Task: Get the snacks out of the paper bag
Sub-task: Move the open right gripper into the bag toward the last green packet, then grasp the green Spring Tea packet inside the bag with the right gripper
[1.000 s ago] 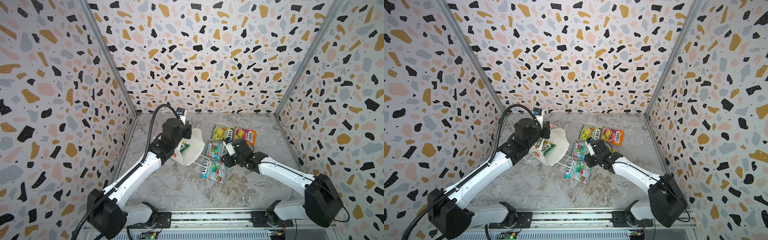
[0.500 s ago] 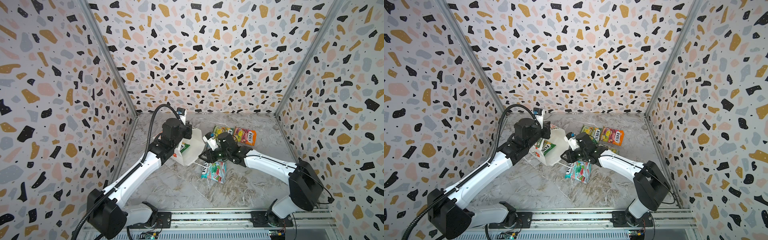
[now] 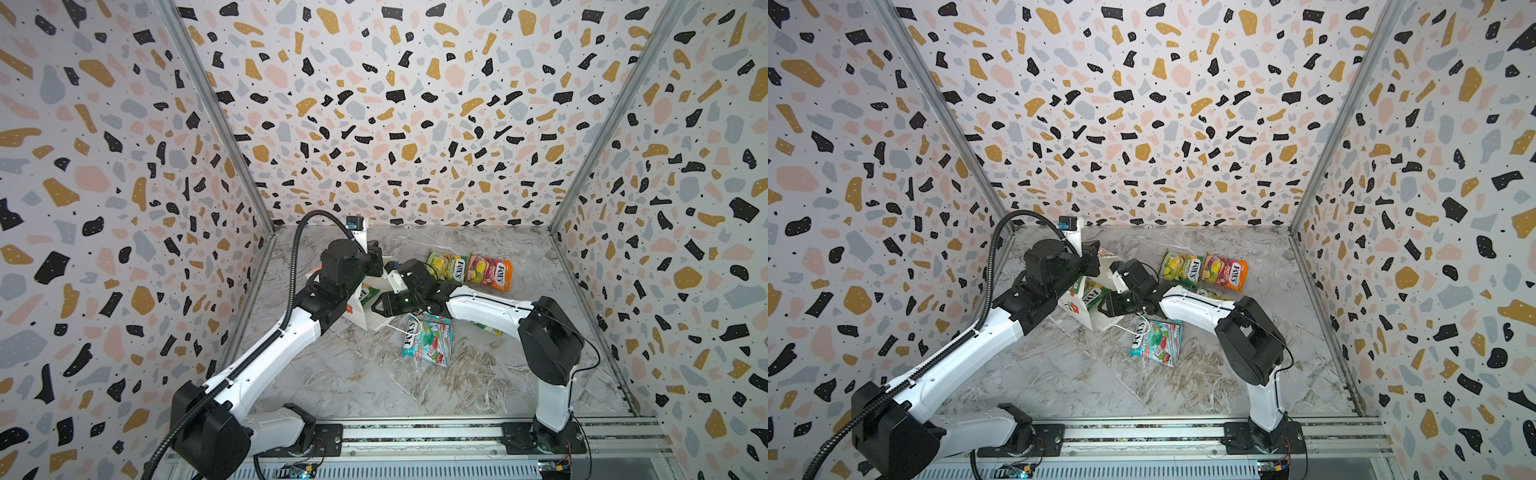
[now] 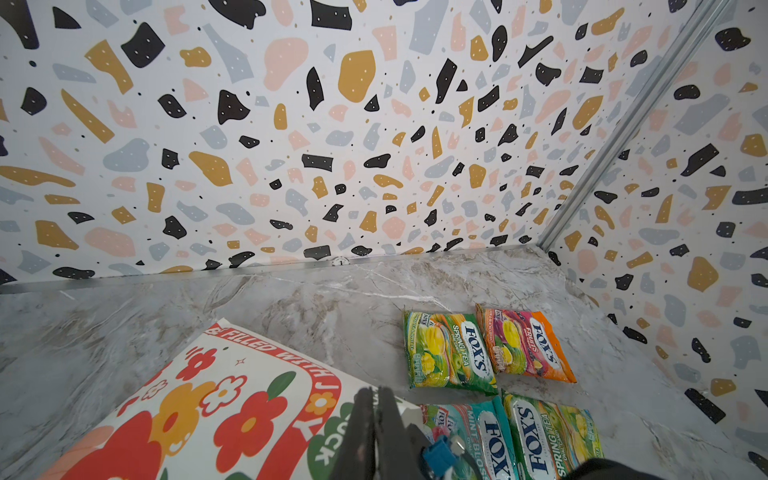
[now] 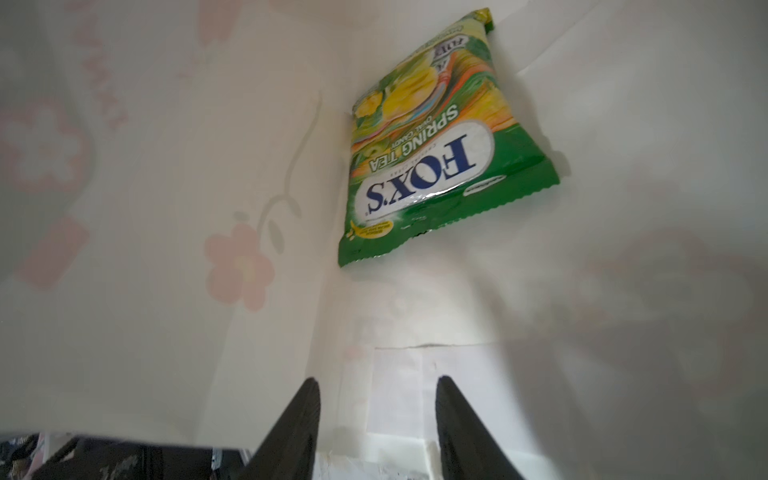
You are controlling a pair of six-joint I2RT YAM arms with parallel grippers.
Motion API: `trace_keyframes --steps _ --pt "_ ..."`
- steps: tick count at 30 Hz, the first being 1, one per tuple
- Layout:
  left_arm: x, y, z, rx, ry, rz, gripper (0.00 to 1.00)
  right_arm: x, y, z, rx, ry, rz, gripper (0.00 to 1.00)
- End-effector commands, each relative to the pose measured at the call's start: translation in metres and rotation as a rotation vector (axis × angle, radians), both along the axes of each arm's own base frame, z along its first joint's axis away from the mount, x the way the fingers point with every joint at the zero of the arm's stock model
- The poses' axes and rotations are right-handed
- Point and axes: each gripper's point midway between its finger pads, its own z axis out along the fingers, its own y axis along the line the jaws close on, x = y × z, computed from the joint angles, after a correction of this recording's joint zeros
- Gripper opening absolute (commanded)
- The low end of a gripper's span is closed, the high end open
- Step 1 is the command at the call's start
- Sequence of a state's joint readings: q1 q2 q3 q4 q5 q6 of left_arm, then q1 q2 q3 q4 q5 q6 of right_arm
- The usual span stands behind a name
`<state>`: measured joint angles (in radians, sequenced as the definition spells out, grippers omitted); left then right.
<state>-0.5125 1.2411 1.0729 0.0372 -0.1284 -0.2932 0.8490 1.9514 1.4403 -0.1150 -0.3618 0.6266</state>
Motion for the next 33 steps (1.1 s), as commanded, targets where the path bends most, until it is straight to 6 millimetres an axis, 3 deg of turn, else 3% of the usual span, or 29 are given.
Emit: trace_keyframes --steps 1,17,33 --pt "-0.001 -0.001 0.025 -0.084 -0.071 0.001 0.0 0.014 -0.002 -0.005 -0.045 0.051 -0.11 0.49" --pt "-0.002 -0.003 0.028 -0.149 -0.075 -0.005 0.0 0.066 0.008 -0.037 -0.146 0.074 -0.327 0.52" --pt "-0.003 -0.006 0.027 -0.164 -0.068 -0.019 0.0 0.093 0.013 -0.05 -0.084 0.128 -0.444 0.47"
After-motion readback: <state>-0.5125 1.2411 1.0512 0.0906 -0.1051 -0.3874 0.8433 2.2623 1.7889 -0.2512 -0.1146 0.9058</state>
